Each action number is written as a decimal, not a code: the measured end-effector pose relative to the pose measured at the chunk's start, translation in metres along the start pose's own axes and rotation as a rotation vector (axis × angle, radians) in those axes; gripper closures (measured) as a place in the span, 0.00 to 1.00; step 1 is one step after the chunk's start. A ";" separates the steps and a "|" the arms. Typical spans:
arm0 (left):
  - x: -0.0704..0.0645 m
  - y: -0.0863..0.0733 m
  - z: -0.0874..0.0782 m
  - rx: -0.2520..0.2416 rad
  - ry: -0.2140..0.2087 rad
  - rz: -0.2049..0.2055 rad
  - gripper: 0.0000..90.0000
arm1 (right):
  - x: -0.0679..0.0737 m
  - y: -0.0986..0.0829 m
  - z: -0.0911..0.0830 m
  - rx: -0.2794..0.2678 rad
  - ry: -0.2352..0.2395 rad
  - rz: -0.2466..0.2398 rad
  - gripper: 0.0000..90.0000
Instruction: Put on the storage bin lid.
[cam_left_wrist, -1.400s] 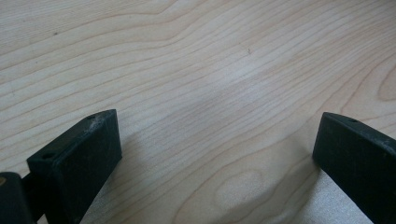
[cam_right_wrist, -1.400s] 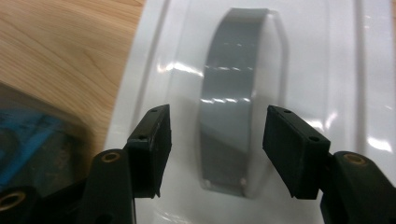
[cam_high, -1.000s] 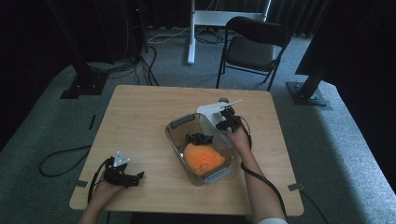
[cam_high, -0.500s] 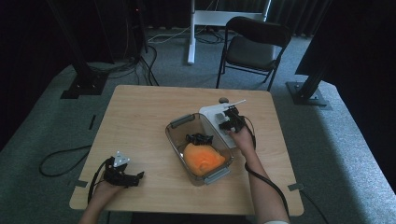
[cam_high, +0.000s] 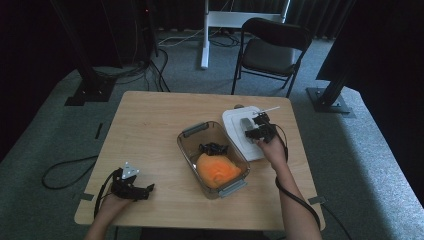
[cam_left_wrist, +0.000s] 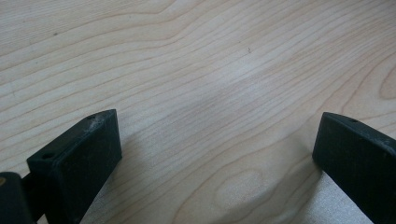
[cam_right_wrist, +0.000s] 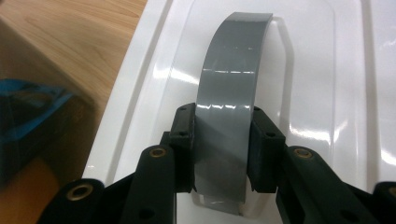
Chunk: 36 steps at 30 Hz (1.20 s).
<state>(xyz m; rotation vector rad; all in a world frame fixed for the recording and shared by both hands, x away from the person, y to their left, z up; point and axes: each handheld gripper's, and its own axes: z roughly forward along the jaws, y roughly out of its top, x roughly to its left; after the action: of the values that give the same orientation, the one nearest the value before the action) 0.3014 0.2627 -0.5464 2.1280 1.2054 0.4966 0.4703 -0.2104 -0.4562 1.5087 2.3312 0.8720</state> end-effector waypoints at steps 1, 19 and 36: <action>0.000 0.000 0.000 0.000 0.000 -0.001 0.02 | 0.000 -0.001 -0.004 -0.005 -0.002 0.000 0.75; 0.000 0.000 0.000 0.000 0.000 0.000 0.02 | 0.008 -0.004 -0.069 -0.104 0.016 -0.042 0.75; 0.000 0.000 0.000 -0.002 0.001 0.000 0.02 | 0.053 -0.005 -0.103 -0.155 0.100 -0.100 0.75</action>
<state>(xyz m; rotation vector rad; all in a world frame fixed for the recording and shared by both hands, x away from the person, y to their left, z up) 0.3015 0.2626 -0.5465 2.1265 1.2052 0.4982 0.3924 -0.2017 -0.3703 1.3035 2.3245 1.0969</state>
